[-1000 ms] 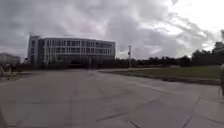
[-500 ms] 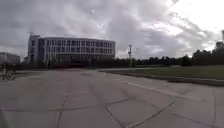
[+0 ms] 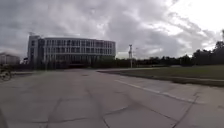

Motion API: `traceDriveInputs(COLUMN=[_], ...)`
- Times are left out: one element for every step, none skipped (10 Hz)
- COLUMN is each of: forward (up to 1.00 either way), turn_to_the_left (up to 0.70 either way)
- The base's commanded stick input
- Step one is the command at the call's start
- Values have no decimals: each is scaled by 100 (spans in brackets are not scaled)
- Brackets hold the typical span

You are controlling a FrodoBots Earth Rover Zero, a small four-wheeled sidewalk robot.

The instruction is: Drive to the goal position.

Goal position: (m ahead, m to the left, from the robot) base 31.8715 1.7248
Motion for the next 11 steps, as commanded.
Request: traceDriveInputs(forward=[70, 70, 70, 70, 70, 70, 70, 70, 70, 70, 70], turn_to_the_left=[0, 0, 0, 0, 0, 0, 0, 0, 0, 0, 0])
